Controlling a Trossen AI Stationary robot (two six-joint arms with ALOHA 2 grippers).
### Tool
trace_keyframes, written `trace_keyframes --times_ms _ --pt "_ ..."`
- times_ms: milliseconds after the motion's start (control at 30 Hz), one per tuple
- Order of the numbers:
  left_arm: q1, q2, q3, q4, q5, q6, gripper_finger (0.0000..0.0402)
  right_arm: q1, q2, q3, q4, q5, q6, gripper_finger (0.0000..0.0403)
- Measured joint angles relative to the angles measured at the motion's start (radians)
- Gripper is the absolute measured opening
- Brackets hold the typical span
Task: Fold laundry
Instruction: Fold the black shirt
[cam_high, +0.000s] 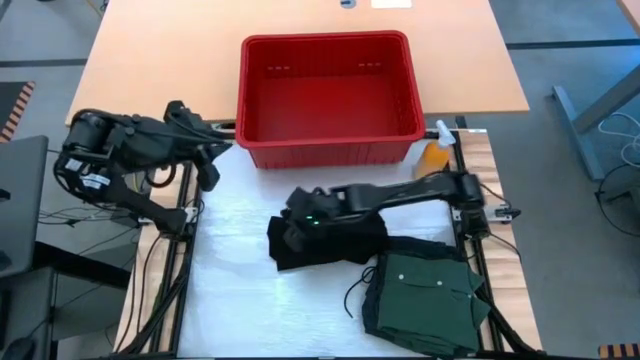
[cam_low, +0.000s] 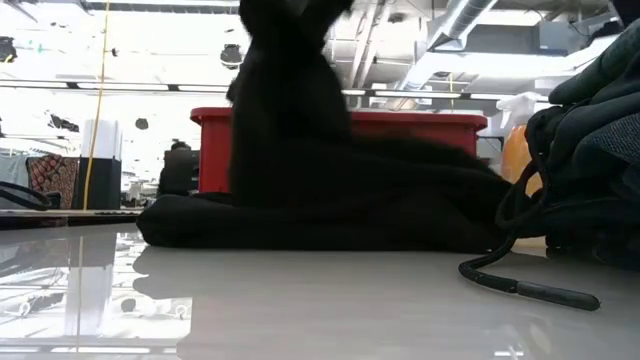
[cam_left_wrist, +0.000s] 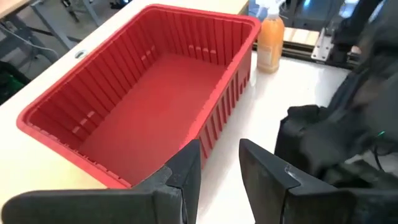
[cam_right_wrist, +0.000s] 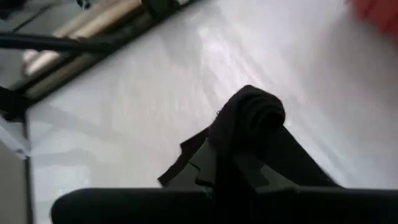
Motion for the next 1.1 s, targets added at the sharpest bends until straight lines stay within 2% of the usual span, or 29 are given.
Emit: trace_keyframes --times_ms 133,267,433,567,700,800,933,1000,1100 --pt "-0.018 0.012 -0.001 -0.008 0.0 0.027 0.01 -0.024 0.101 0.0 0.058 -0.039 0.043 0.0047" --pt "-0.029 0.041 -0.001 -0.008 0.001 0.09 0.01 -0.033 0.136 0.0 0.109 -0.107 0.071 0.0085" --pt "-0.029 0.074 -0.001 -0.015 0.027 0.195 0.01 -0.027 0.108 0.0 0.124 -0.142 0.115 0.0157" --pt "-0.029 0.074 -0.001 -0.023 0.093 0.232 0.01 -0.013 0.021 0.002 0.033 -0.124 0.139 0.0199" --pt "-0.041 0.074 -0.004 -0.011 0.177 0.199 0.01 0.021 -0.076 0.002 -0.209 -0.06 0.207 0.0208" --pt "-0.078 0.07 -0.069 0.052 0.247 0.186 0.01 0.075 -0.143 0.002 -0.442 0.063 0.301 0.0204" --pt "-0.143 0.069 -0.255 0.199 0.298 0.185 0.01 0.162 -0.225 0.002 -0.727 0.28 0.533 0.0199" --pt "-0.169 0.069 -0.371 0.322 0.304 0.188 0.01 0.206 -0.267 -0.006 -0.828 0.376 0.654 0.0198" --pt "-0.208 0.068 -0.54 0.531 0.3 0.175 0.01 0.257 -0.351 -0.093 -0.875 0.439 0.787 0.02"
